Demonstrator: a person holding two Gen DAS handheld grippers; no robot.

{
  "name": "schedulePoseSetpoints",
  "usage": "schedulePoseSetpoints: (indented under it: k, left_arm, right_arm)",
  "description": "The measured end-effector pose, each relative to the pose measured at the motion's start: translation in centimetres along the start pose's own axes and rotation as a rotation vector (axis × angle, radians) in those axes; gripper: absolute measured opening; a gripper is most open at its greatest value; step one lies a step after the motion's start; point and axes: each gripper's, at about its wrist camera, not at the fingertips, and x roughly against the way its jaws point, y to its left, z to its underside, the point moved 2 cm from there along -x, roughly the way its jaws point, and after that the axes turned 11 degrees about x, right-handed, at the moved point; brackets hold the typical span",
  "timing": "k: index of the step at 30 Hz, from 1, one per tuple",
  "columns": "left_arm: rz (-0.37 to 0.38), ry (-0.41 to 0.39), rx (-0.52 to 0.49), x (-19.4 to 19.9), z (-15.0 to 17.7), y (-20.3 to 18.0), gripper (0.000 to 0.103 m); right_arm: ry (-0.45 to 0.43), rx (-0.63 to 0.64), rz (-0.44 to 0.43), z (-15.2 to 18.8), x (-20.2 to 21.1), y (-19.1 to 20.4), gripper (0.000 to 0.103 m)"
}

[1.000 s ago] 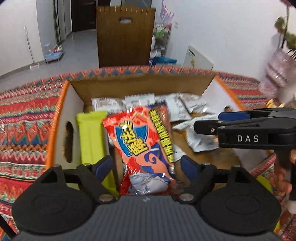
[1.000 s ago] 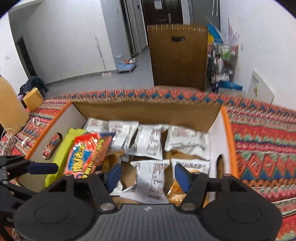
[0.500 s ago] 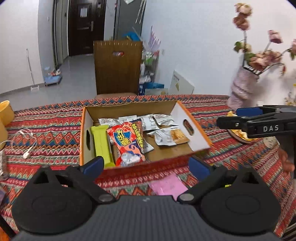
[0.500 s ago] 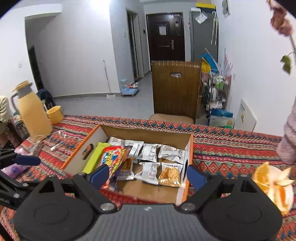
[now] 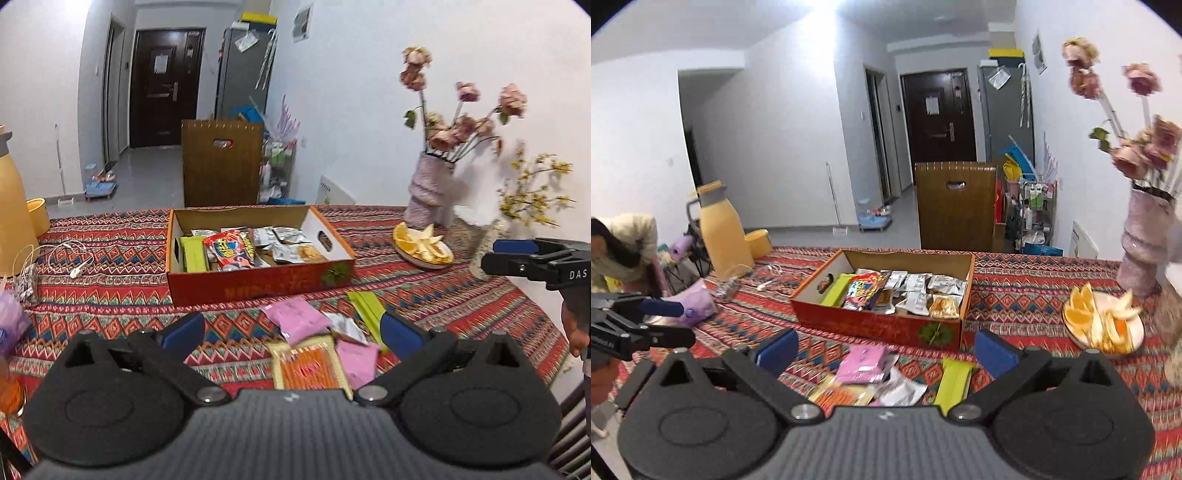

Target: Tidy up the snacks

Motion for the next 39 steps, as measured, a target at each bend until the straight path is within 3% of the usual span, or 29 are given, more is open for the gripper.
schedulePoseSetpoints:
  k: [6,13,20,26,33,39]
  left_arm:
    - [0.002,-0.051,-0.041,3.3,6.1,-0.3,0.103]
    - [-0.09,-0.128,-0.097,5.2,13.6,-1.4,0.103]
    - [-0.129,-0.014,-0.003,3.4,18.9,-0.4,0.103]
    - [-0.14,0.042,-0.028,1.3,19.6,-0.6,0.103]
    - [-0.128,0.074,0.006,-0.8,18.9,0.1,0.103]
    - [-0.111,0.087,0.02,-3.5,17.2,0.3,0.103]
  right_arm:
    - [-0.068,0.009,0.058,5.5,5.3,2.9,0.103]
    - [-0.059,0.015,0.145,12.7,6.2,6.9,0.103]
    - [0.029,-0.028,0.187,20.0,3.7,9.2,0.103]
    - [0.085,-0.053,0.159,22.1,1.9,9.4,0.103]
    - [0.093,-0.063,0.13,21.8,0.2,8.9,0.103]
    - [0.099,-0.091,0.125,20.3,-1.9,7.6,0.095]
